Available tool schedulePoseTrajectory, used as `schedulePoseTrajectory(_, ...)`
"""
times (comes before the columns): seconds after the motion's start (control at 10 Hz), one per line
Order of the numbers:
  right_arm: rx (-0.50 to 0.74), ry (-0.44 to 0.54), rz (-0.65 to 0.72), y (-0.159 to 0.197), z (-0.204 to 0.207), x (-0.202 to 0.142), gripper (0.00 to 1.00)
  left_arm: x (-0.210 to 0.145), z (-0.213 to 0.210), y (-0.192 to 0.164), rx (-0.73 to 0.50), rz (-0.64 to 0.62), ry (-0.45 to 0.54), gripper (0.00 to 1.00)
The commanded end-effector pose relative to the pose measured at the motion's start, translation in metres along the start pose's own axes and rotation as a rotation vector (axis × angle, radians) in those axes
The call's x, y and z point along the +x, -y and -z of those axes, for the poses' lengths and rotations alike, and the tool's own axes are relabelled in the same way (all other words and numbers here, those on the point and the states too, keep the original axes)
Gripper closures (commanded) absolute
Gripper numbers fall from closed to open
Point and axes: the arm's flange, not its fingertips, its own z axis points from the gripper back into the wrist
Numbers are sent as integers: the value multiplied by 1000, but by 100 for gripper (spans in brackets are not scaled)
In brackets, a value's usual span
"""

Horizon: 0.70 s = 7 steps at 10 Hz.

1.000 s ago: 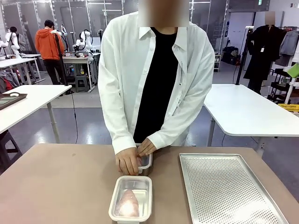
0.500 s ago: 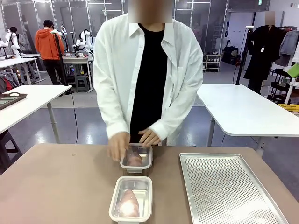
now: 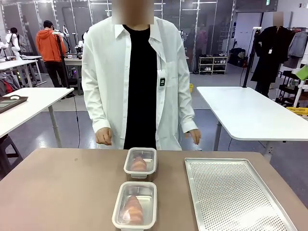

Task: Place the bread into the airtight container.
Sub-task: Pick up a Butter Roll and place it into an empty Airtight Container.

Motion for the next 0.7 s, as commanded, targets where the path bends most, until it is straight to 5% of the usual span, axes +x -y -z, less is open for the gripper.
schedulePoseTrajectory(0.0,-6,-9,-4,0,-1,1,0,0,-1,0,-16,20,0,0)
schedulePoseTrajectory(0.6,-6,-9,-4,0,-1,1,0,0,-1,0,-16,20,0,0)
